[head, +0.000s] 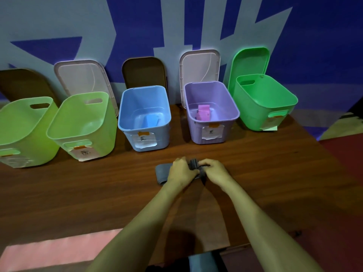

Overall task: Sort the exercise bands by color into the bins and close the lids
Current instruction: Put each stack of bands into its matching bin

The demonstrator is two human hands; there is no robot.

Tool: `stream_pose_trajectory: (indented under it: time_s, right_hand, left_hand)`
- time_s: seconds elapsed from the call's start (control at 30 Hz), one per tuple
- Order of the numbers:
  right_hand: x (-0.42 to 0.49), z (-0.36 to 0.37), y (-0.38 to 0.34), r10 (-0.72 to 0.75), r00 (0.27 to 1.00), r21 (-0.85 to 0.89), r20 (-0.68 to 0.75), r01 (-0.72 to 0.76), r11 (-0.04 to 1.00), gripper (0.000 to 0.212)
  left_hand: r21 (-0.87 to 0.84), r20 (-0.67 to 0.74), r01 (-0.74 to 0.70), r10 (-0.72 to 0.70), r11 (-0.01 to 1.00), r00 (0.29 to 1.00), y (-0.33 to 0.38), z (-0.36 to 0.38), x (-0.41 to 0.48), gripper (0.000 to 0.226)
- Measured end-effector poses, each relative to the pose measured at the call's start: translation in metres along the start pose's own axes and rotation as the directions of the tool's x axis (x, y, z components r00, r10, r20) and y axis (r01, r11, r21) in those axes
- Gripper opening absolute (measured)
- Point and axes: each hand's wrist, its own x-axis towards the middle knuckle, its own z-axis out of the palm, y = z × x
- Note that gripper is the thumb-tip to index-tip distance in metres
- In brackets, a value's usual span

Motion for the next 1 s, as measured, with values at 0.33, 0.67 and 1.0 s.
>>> stream_pose_trajectory:
  time_s: [0.33, 0.67, 1.0]
  right_hand:
    - [0.002, 0.005, -0.022, 0.103, 0.992, -0.066, -0.065, -0.108, 0.992, 0.031]
    - [-0.005, 0.011, -0.023, 0.112, 0.991, -0.044, -0.066, -0.115, 0.992, 0.031]
    - [-0.02, 0.011, -0.017, 0.024, 0.996, -0.1, -0.082, -0.032, 0.995, 0.042]
  left_hand:
    - [-0.032, 0.205, 0.003, 0.003, 0.999, 0.979, -0.002, -0.029, -0.014, 0.031]
    - [-0.377, 0.048, 0.485, -0.507, 0.789, 0.861, -0.065, -0.044, -0.023, 0.046]
    - [-0.371, -0.097, 0.115, -0.162, 0.921, 0.982, -0.066, -0.037, -0.05, 0.019]
